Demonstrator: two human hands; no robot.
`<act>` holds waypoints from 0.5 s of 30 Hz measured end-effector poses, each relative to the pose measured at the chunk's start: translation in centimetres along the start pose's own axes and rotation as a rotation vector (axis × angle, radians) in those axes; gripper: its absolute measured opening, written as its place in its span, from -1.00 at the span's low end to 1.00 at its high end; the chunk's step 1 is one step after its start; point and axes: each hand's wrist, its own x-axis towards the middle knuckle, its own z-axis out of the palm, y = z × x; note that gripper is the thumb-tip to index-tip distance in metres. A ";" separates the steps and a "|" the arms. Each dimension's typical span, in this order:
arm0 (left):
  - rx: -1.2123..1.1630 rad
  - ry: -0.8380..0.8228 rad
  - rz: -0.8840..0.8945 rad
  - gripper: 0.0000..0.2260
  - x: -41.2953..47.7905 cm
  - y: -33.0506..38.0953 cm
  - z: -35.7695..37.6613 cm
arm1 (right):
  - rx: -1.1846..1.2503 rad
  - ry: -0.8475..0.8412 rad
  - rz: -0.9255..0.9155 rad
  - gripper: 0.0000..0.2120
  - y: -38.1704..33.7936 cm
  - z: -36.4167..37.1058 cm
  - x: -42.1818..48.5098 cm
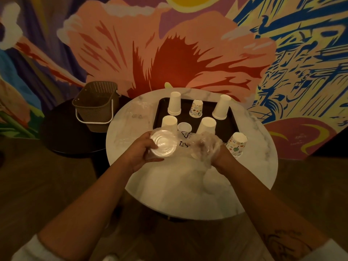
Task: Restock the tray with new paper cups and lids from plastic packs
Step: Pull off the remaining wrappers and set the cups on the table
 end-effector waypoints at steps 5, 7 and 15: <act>0.150 0.053 0.051 -0.55 0.1 -0.5 0.6 | 0.089 0.057 0.103 -0.61 0.7 0.1 -0.3; 0.075 0.067 0.036 -0.65 0.1 -0.8 0.8 | 0.185 0.031 0.131 -0.61 0.6 -0.1 -0.2; 0.160 0.217 0.184 -0.95 0.1 -1.9 1.3 | 0.459 -0.203 0.244 -0.64 -1.2 0.2 -1.1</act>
